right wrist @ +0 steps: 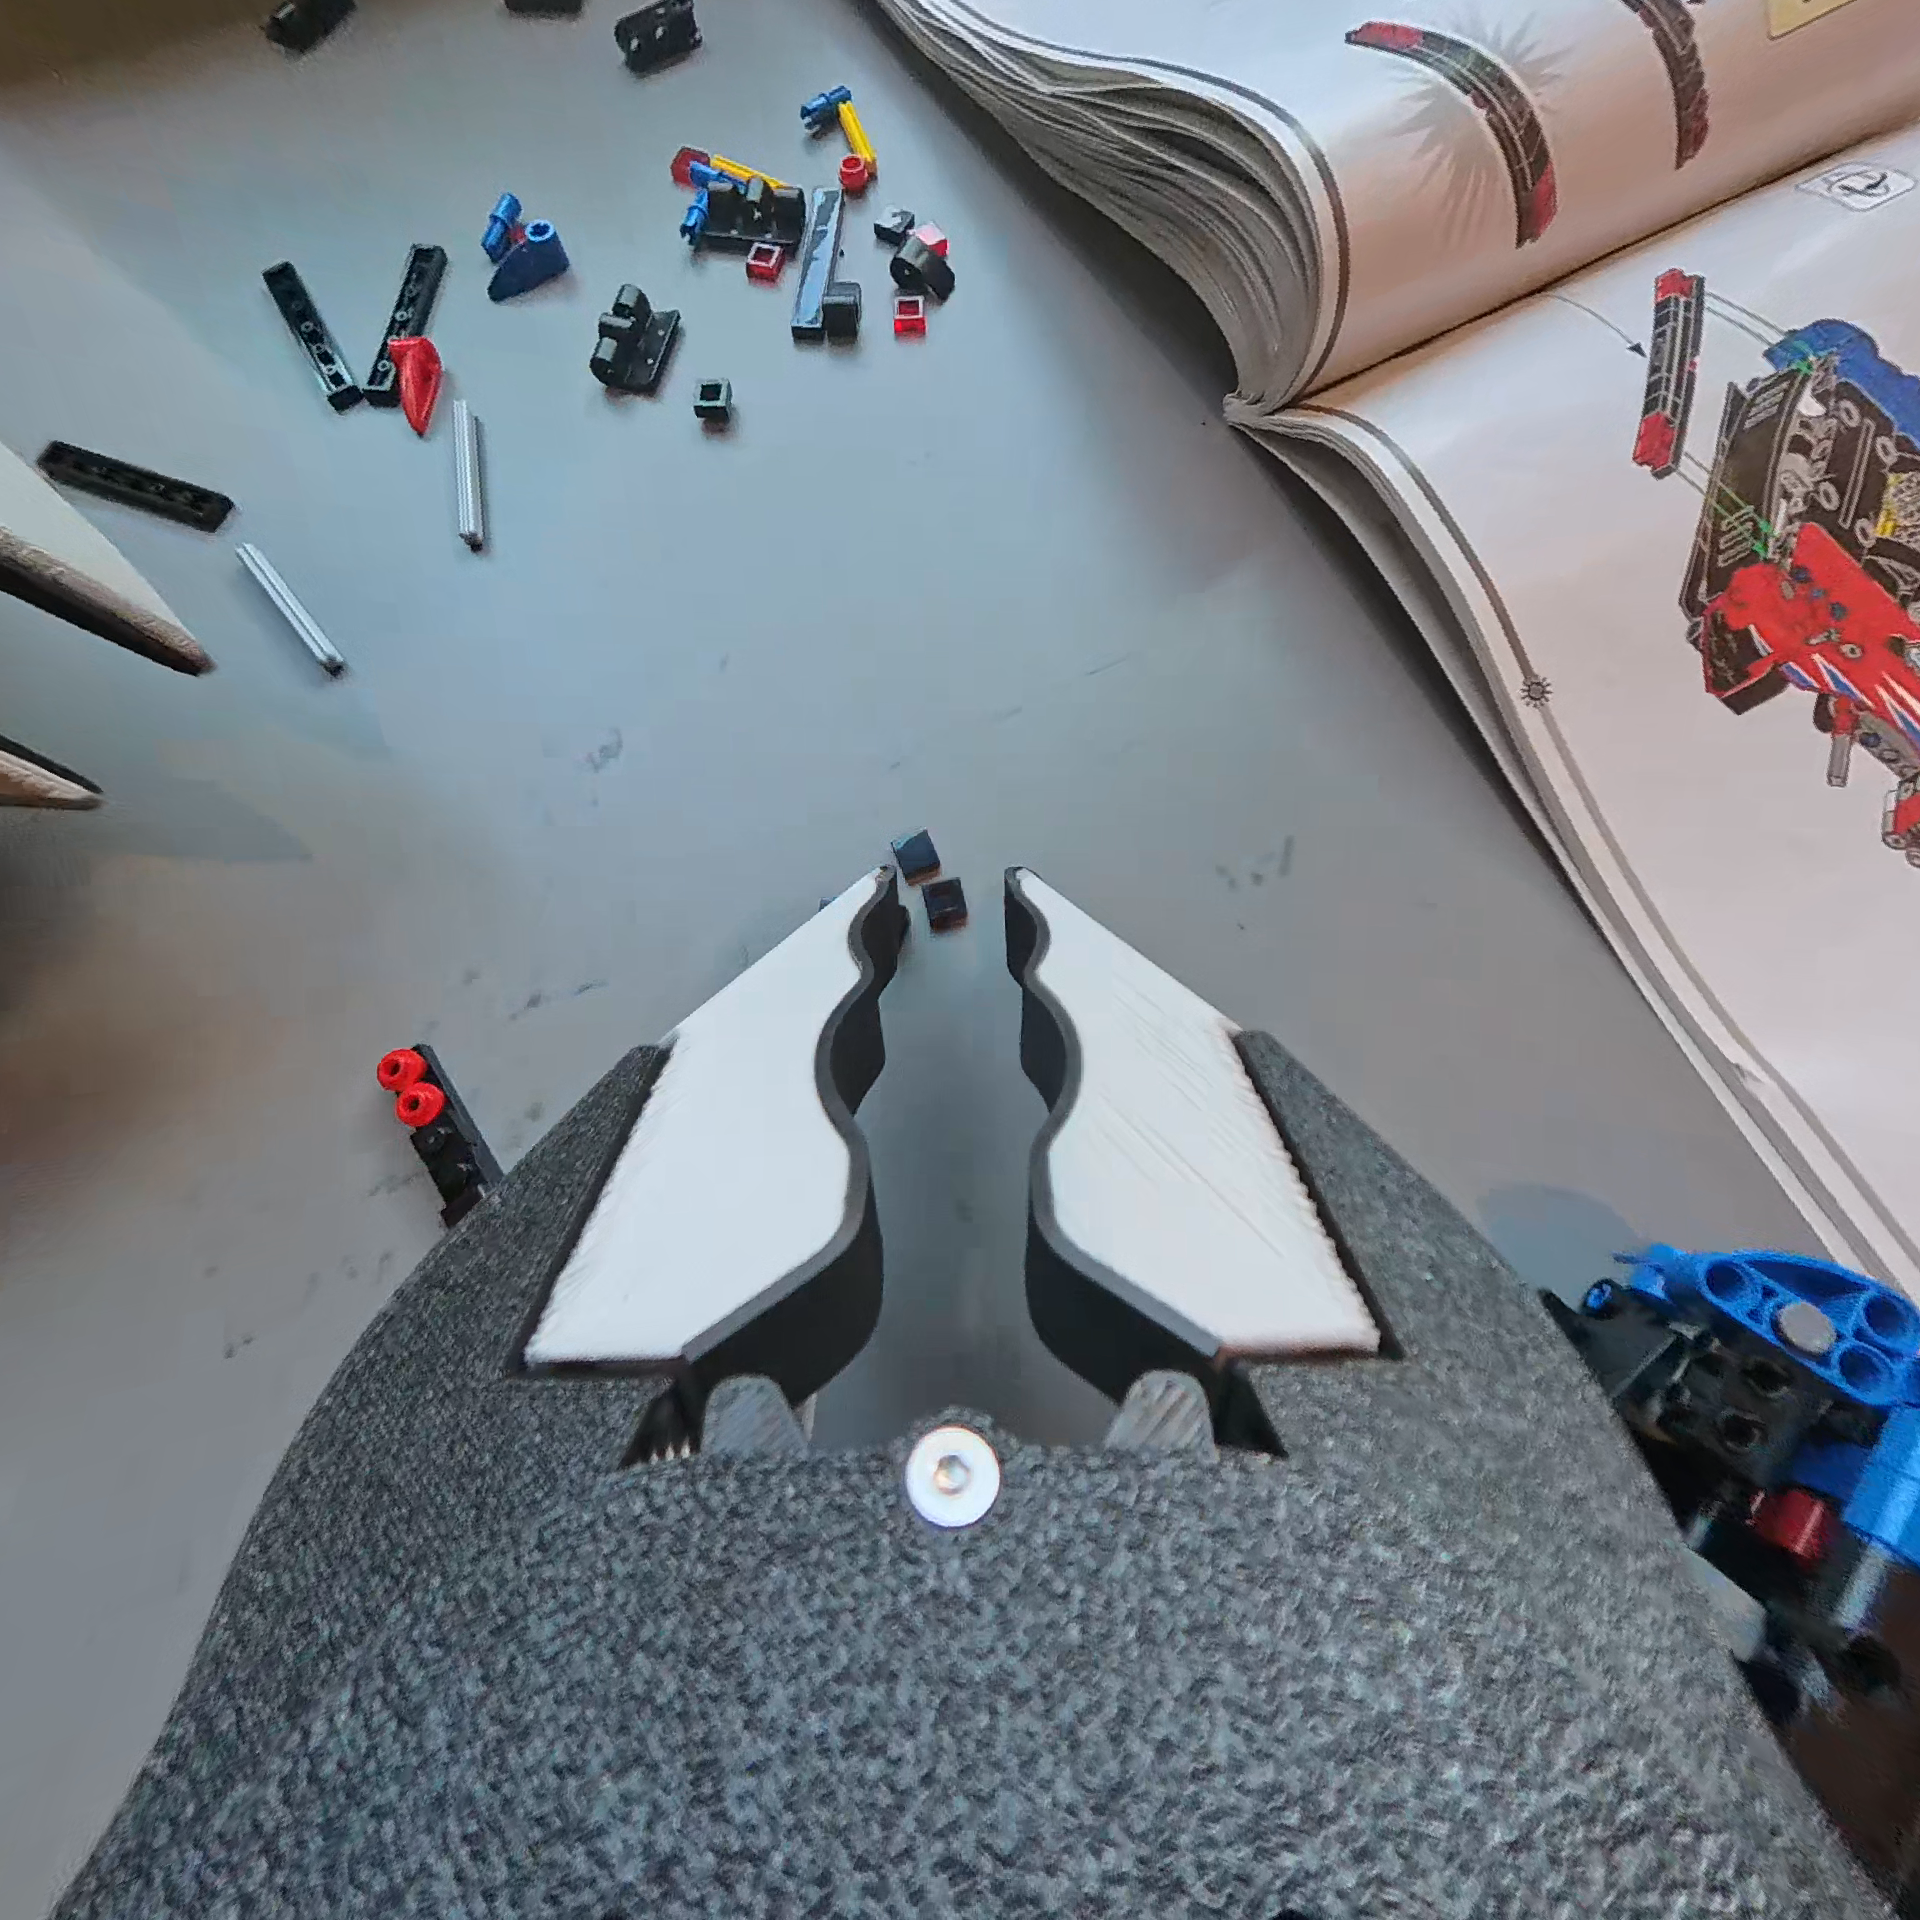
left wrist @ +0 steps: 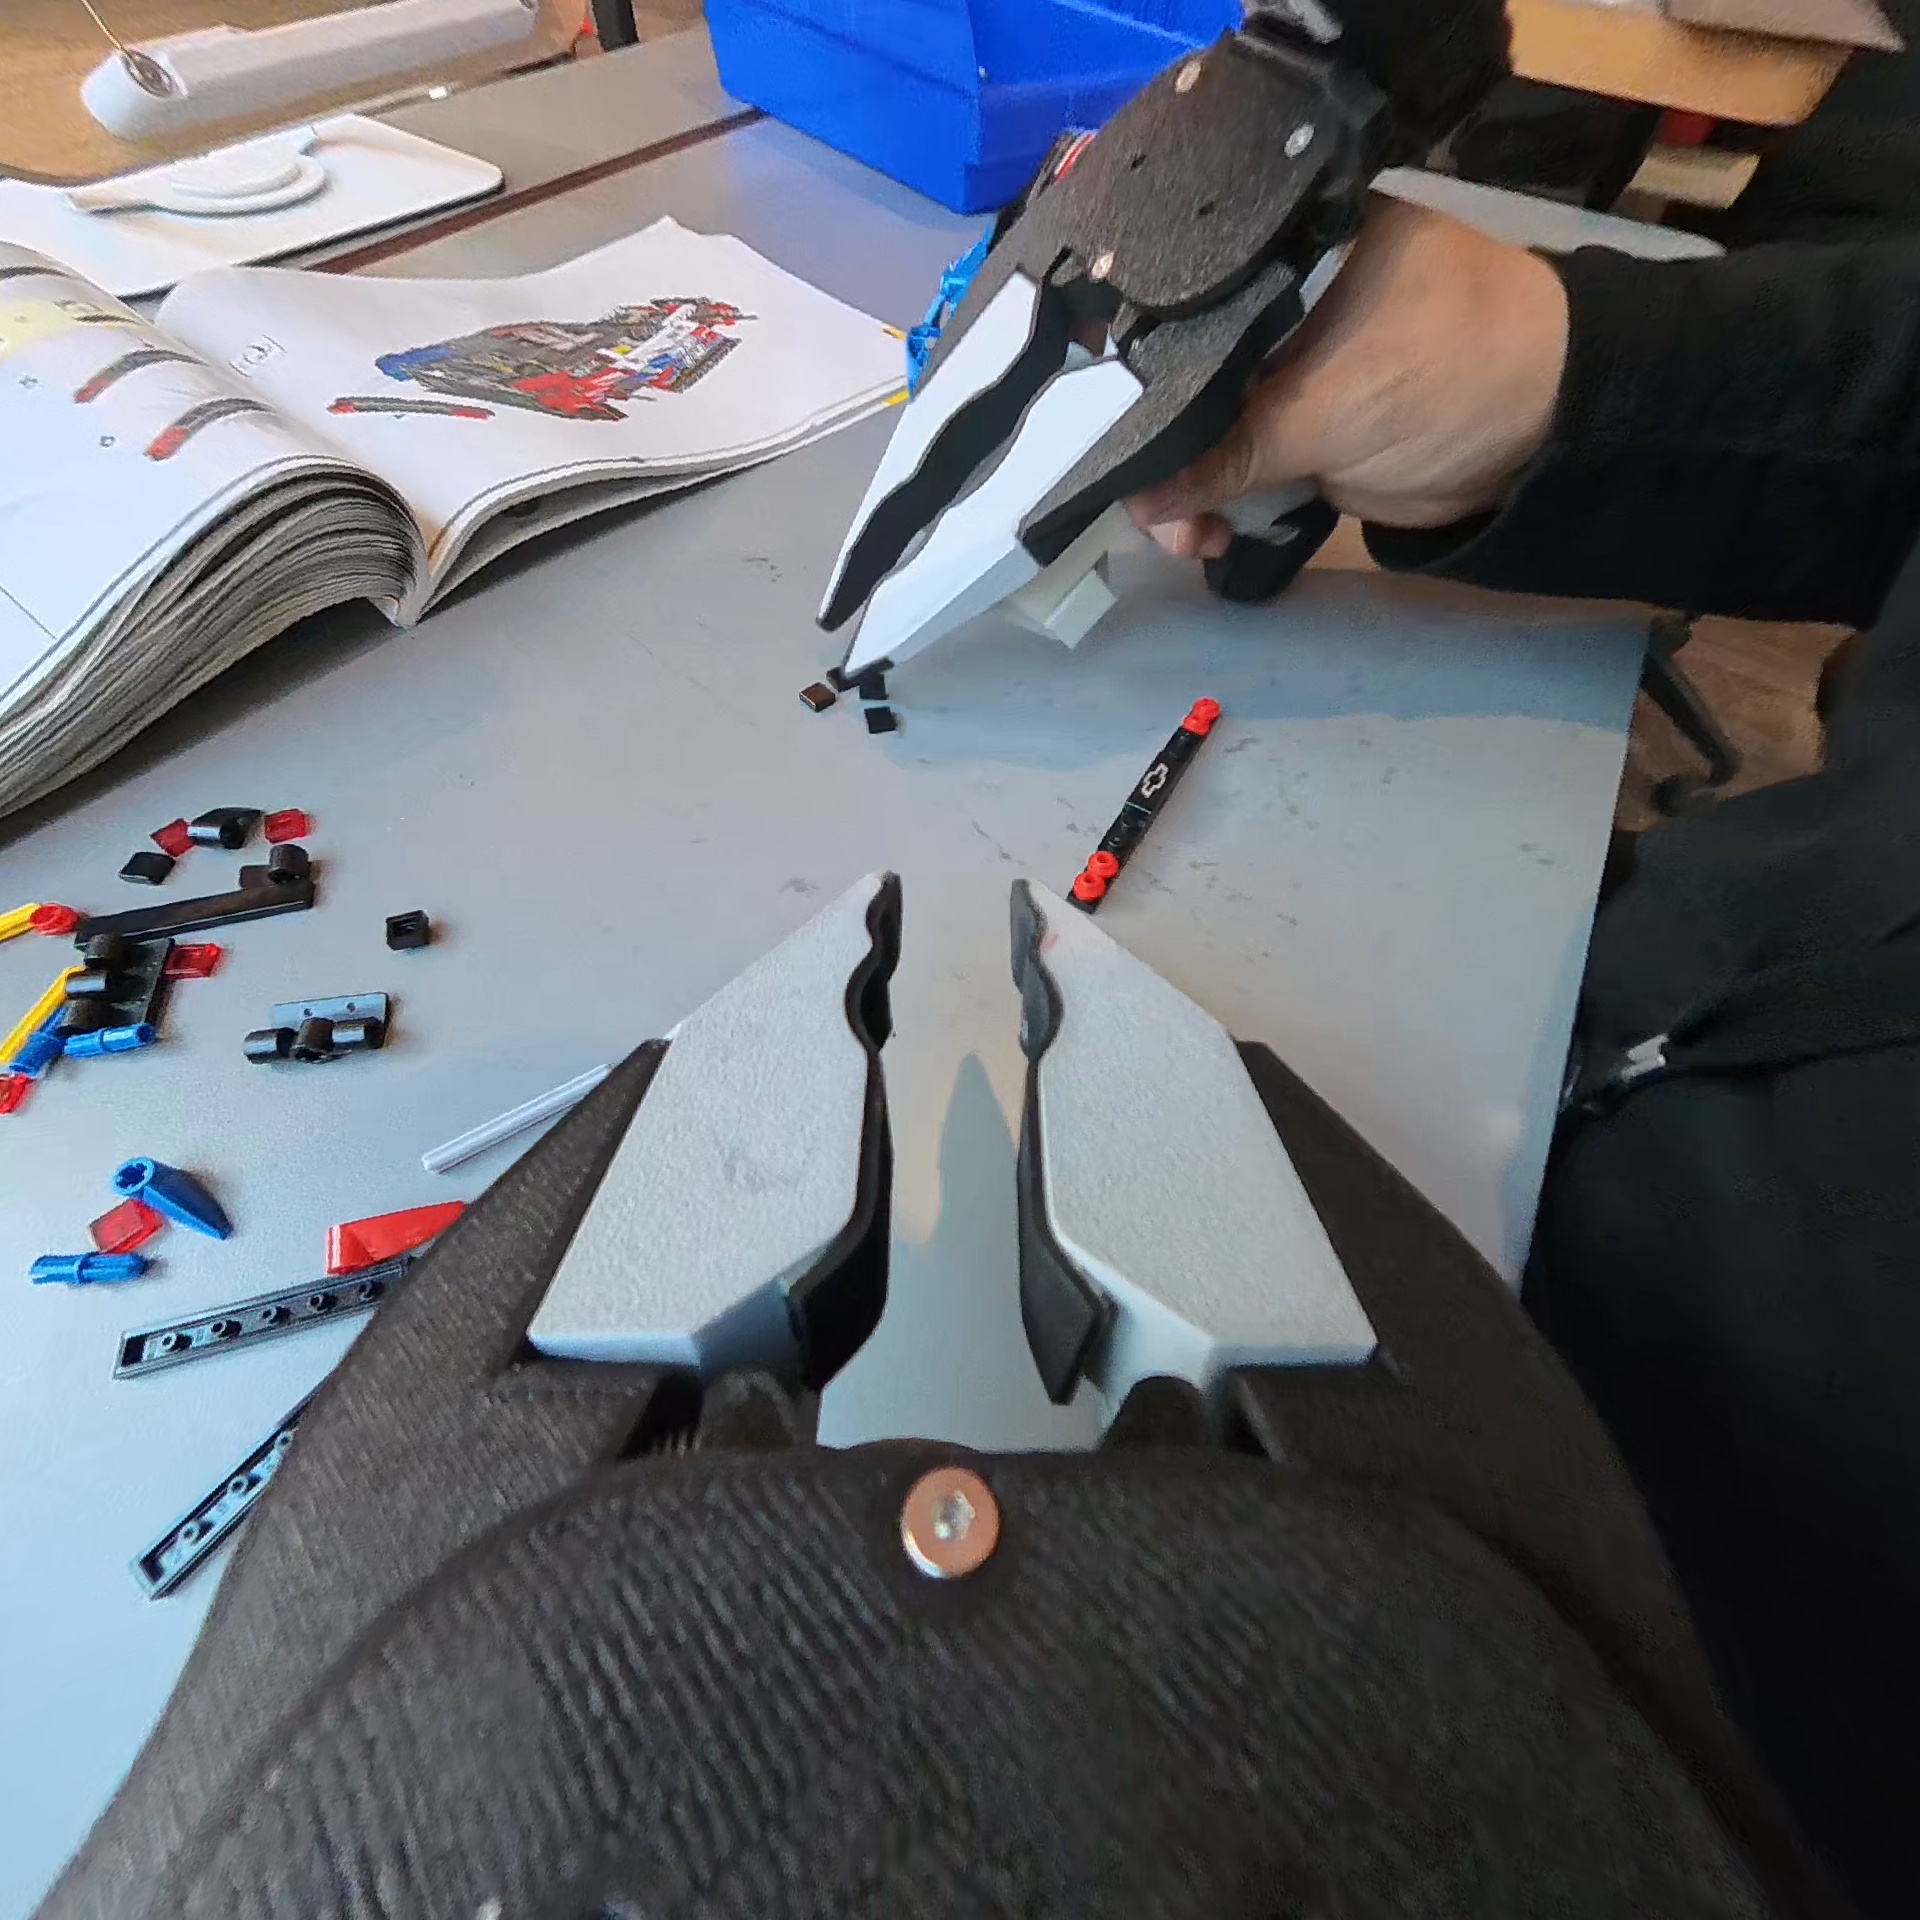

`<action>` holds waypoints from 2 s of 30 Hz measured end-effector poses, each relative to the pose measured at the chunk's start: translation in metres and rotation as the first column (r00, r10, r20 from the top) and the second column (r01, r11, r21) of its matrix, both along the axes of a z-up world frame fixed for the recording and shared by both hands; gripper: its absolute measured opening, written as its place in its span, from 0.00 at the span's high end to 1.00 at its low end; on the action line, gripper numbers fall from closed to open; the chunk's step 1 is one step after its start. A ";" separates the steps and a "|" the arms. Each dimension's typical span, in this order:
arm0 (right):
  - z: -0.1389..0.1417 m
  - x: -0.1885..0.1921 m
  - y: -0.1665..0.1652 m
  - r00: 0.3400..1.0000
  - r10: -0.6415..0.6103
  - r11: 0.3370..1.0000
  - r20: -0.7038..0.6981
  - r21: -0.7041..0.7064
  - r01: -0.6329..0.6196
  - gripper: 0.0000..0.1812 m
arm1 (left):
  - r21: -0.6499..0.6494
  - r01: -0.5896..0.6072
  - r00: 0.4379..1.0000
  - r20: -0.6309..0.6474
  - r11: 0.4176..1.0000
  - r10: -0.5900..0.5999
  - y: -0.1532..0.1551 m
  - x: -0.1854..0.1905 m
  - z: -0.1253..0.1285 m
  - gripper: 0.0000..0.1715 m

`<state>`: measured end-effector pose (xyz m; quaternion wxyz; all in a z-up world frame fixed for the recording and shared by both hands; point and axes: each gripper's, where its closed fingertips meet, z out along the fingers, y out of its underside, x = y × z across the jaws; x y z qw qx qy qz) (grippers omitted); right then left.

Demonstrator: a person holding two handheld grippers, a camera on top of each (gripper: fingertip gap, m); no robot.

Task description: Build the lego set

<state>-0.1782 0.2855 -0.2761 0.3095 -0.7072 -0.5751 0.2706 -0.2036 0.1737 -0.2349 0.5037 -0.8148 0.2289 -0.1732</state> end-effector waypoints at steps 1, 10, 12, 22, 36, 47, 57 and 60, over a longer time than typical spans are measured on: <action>-0.001 -0.002 -0.001 1.000 0.004 1.000 0.005 -0.001 -0.004 0.90 | 0.001 -0.002 1.000 0.011 1.000 0.002 0.000 -0.001 0.001 0.90; 0.008 -0.008 0.003 1.000 0.028 0.999 -0.006 0.031 -0.028 0.89 | 0.005 0.007 1.000 0.015 1.000 -0.007 0.000 0.000 0.002 0.90; 0.019 0.000 0.011 0.999 -0.010 0.999 -0.041 0.049 0.012 0.89 | 0.005 0.001 1.000 0.026 1.000 -0.001 0.000 -0.001 0.003 0.90; 0.049 0.044 -0.003 0.980 -0.056 0.998 -0.194 0.032 0.063 0.89 | 0.007 -0.047 0.999 -0.017 0.999 0.047 0.003 -0.006 0.000 0.87; 0.031 0.082 -0.020 0.975 -0.089 0.996 -0.203 -0.023 0.086 0.89 | -0.053 -0.342 0.940 -0.021 0.938 0.341 -0.009 -0.105 0.020 0.85; 0.022 0.081 -0.028 0.984 -0.047 0.999 -0.170 -0.017 0.045 0.89 | -0.222 -0.133 0.939 -0.340 0.966 0.051 0.077 -0.135 -0.018 0.95; 0.027 0.082 -0.027 0.975 -0.054 0.996 -0.216 -0.081 0.037 0.89 | -0.308 -0.109 0.887 -0.459 0.945 -0.047 0.096 -0.138 -0.047 0.99; 0.028 0.082 -0.027 0.973 -0.055 0.995 -0.226 -0.090 0.035 0.90 | -0.326 -0.099 0.892 -0.448 0.940 -0.062 0.097 -0.136 -0.049 1.00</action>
